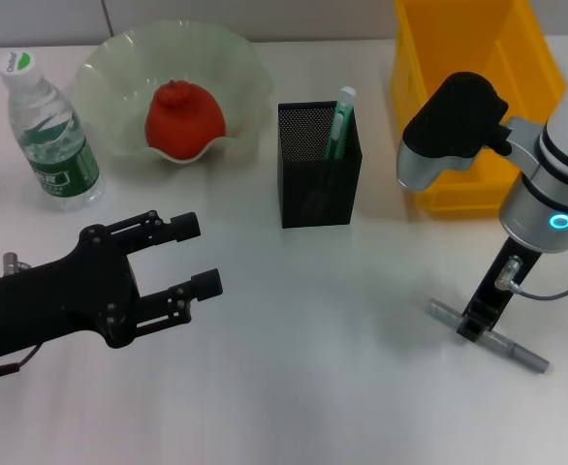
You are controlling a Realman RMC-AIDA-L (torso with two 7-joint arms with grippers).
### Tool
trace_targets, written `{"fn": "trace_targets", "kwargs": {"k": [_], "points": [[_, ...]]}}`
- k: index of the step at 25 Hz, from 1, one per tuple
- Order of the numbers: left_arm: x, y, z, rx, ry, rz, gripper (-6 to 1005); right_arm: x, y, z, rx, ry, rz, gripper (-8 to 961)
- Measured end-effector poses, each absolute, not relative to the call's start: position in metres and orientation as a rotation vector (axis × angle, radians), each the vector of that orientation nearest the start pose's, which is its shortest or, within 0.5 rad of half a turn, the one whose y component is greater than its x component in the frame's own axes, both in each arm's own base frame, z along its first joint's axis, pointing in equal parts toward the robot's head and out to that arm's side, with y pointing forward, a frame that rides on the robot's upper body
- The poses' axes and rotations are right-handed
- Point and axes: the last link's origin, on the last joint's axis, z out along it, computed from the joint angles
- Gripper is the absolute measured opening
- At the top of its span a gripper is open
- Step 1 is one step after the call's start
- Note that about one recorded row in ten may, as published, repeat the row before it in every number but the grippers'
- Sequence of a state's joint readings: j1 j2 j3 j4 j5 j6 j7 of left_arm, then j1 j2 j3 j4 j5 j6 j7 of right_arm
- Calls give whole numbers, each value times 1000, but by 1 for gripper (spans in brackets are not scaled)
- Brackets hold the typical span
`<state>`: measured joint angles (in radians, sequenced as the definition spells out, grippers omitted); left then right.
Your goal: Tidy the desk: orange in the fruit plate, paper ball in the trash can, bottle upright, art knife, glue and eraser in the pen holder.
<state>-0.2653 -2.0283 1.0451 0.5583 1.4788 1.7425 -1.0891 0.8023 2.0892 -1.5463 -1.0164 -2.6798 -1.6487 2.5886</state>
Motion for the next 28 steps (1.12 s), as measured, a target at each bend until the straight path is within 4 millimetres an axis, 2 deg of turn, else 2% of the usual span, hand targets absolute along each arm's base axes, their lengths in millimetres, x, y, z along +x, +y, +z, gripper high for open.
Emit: {"fn": "trace_targets", "kwargs": {"k": [5,14,20,24,28], "points": [[-280,247,1,-2657,-440,-1123,699,189,343,-48,-2657,897,-1039,275],[-280,246,1,-2656,-443,-1125,699,188,341,-51,-2658,865,-1063,274],[-281,245,1,-2655,-445,-1125,699,188,340,-50,-2660,863,-1054,198],[-281,245,1,-2653,-446,-1126,699,181,339,-48,-2680,839,-984,147],[-281,245,1,-2653,-447,-1127,699,175,338,-44,-2689,814,-927,144]]}}
